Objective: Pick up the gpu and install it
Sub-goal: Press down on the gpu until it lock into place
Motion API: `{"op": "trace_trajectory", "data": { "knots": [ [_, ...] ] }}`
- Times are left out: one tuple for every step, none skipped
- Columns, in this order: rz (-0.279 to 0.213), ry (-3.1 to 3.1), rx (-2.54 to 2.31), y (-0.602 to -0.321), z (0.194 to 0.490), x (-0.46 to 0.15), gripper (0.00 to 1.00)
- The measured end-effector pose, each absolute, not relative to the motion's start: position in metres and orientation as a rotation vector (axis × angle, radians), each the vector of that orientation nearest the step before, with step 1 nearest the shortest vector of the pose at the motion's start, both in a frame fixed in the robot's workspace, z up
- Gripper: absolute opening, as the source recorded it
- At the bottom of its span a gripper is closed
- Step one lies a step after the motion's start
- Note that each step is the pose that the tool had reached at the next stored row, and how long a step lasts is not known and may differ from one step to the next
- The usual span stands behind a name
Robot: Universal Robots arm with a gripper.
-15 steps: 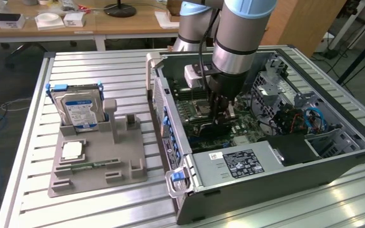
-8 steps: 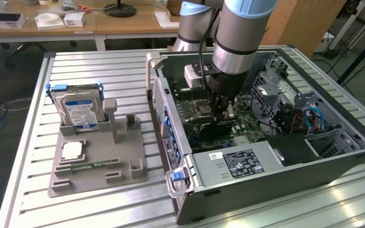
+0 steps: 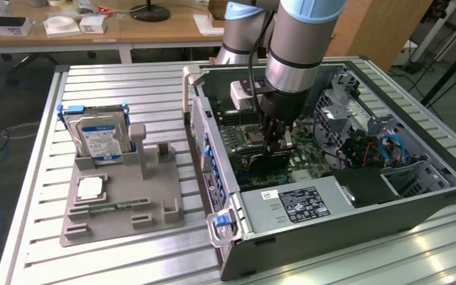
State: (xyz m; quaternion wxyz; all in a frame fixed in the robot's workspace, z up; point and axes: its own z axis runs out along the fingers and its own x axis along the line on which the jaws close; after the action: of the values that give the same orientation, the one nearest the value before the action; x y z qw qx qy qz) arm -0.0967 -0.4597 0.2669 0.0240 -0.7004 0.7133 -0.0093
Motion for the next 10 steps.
{"op": "trace_trajectory", "data": {
  "knots": [
    [-0.029, 2.207, -2.167, -0.4597, 0.2669, -0.0967, 0.11],
    [-0.029, 2.207, -2.167, -0.4597, 0.2669, -0.0967, 0.11],
    [-0.029, 2.207, -2.167, -0.4597, 0.2669, -0.0967, 0.11],
    [-0.029, 2.207, -2.167, -0.4597, 0.2669, -0.0967, 0.11],
    [-0.029, 2.207, -2.167, -0.4597, 0.2669, -0.0967, 0.11],
    [-0.029, 2.207, -2.167, -0.4597, 0.2669, -0.0967, 0.11],
    [-0.029, 2.207, -2.167, -0.4597, 0.2669, -0.0967, 0.11],
    [-0.029, 2.207, -2.167, -0.4597, 0.2669, -0.0967, 0.11],
    [-0.027, 2.208, -2.168, -0.4596, 0.2668, -0.0968, 0.11],
    [-0.022, 2.211, -2.17, -0.4596, 0.2667, -0.0968, 0.11]
  ]
}}
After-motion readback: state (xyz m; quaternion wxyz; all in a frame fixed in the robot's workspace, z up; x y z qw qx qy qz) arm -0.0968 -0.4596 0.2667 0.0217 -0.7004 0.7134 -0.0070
